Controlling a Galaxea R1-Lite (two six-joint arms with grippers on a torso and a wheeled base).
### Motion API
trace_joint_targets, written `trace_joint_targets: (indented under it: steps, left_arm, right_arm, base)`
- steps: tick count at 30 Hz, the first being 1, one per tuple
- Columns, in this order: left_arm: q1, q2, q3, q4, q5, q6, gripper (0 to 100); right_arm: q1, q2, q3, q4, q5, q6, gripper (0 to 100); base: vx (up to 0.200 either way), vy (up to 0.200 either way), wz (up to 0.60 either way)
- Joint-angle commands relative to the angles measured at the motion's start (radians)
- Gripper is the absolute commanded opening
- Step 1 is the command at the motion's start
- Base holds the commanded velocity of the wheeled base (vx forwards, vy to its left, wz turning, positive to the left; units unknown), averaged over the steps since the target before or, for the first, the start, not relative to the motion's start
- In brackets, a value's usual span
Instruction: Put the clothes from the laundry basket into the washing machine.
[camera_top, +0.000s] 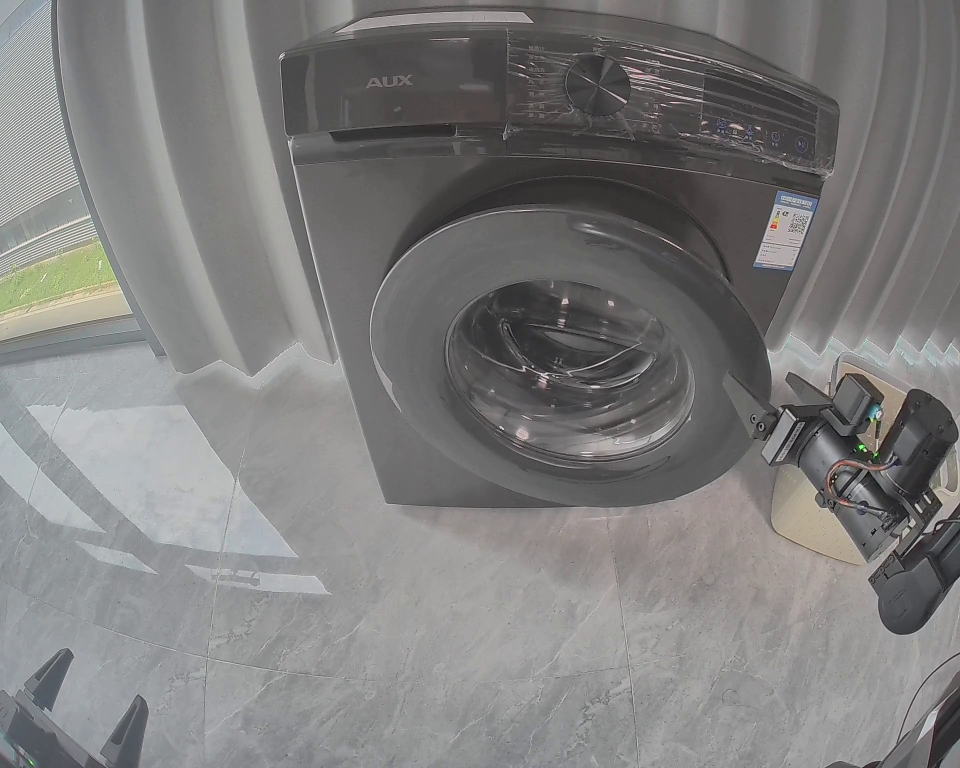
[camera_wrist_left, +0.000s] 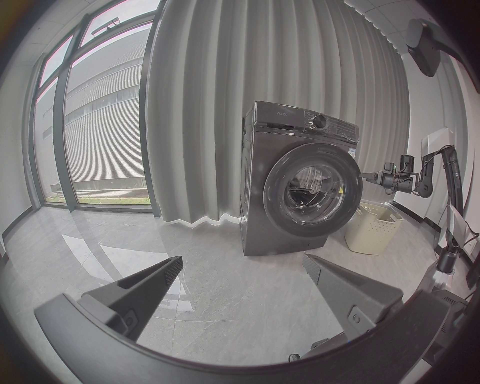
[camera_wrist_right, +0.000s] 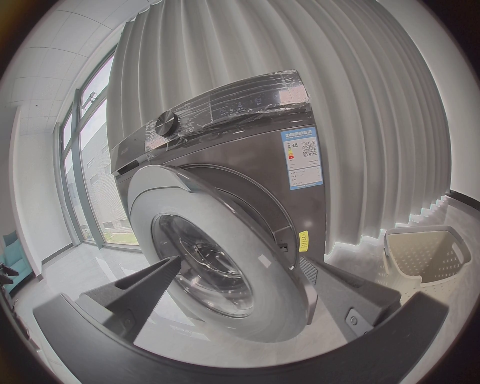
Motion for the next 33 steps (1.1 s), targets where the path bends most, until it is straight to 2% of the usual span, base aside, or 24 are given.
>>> trace_joint_targets:
  steps: [1,8,17,20,23,25,31,33]
  left_arm:
    - [0.001,0.001,0.018,0.0,0.0,0.001,100]
    - [0.001,0.001,0.018,-0.002,0.0,0.004,100]
    - [0.001,0.001,0.018,0.0,0.0,-0.001,100]
    - [0.001,0.001,0.018,0.0,0.002,0.007,100]
    - [0.001,0.001,0.018,0.0,0.002,0.002,100]
    - [0.001,0.001,0.018,0.0,0.002,0.005,100]
    - [0.001,0.001,0.018,0.0,0.002,0.004,100]
    - [0.001,0.001,0.018,0.0,0.002,0.002,100]
  right_arm:
    - [0.0,-0.001,-0.002,-0.001,0.0,0.0,100]
    - [-0.005,-0.001,-0.01,-0.001,-0.002,0.0,100]
    - [-0.005,-0.001,-0.017,-0.001,-0.002,0.0,100]
    - [-0.008,-0.002,-0.016,-0.001,-0.002,-0.002,100]
    - [-0.009,-0.008,-0.014,0.0,-0.002,-0.002,100]
    - [-0.011,-0.011,-0.007,-0.001,-0.002,-0.003,100]
    - [-0.011,-0.045,0.032,0.0,0.003,-0.031,100]
    - [-0.008,-0.06,0.059,-0.001,0.011,-0.061,100]
  base:
    - [0.2,0.0,0.0]
    - [0.2,0.0,0.0]
    - [0.0,0.0,0.0]
    - [0.0,-0.2,0.0]
    - [0.0,-0.2,0.0]
    - [0.0,0.0,0.0]
    - [0.0,0.0,0.0]
    - [0.0,0.0,0.0]
